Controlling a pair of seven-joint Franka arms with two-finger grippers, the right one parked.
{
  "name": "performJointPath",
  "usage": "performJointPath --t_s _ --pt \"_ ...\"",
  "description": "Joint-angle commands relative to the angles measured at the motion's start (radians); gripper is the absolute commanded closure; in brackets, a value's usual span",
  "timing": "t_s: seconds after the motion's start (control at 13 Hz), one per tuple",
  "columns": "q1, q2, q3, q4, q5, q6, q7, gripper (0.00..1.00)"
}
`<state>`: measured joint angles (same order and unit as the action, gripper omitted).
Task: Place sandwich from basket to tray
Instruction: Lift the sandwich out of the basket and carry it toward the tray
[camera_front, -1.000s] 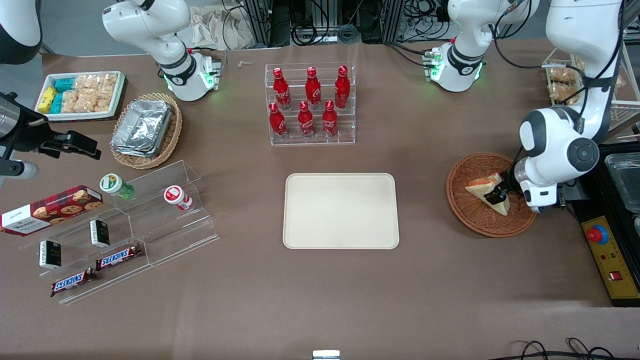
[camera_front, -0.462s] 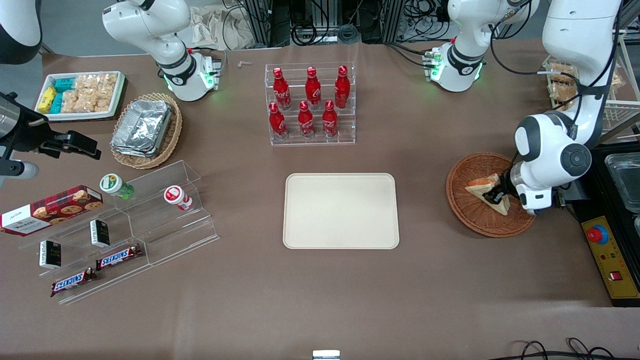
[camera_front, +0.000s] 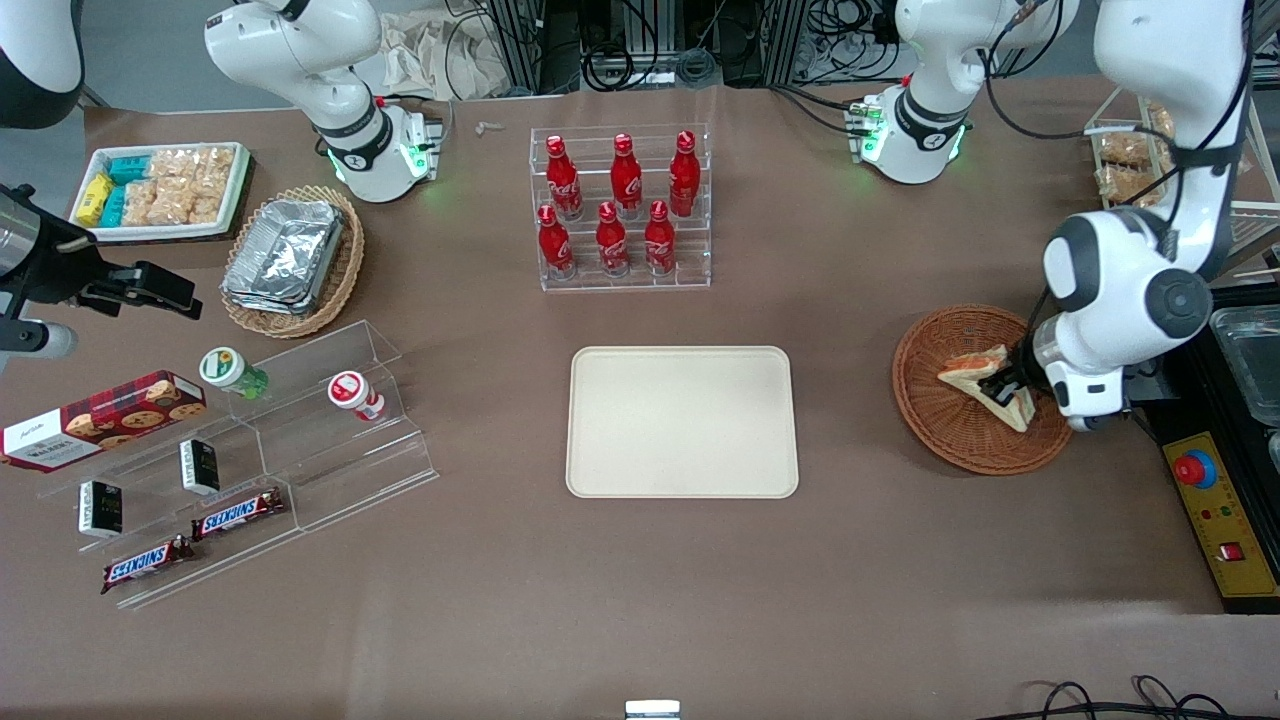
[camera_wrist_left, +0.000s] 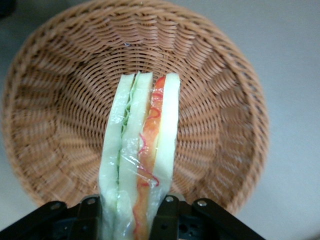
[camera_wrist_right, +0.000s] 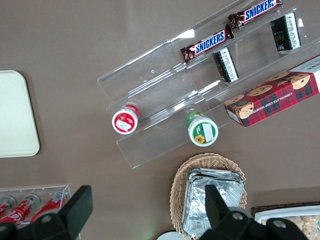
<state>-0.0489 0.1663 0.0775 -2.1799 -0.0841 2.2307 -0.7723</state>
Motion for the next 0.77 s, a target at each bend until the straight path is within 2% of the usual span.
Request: performJointPath --t_s 0.0,0.23,0.54,0.69 --pt "-0.016 -0.044 -0.03 0.139 0.006 -0.196 -0.001 1.0" --pt "-0.017 -0.039 -0.094 0.284 0.006 -0.38 0.008 1.0" --pt "-0.017 -0.018 -0.252 0.313 0.01 -0.373 0.048 1.0" --pt "-0.041 0.053 -0.326 0.367 0.061 -0.37 0.047 1.0"
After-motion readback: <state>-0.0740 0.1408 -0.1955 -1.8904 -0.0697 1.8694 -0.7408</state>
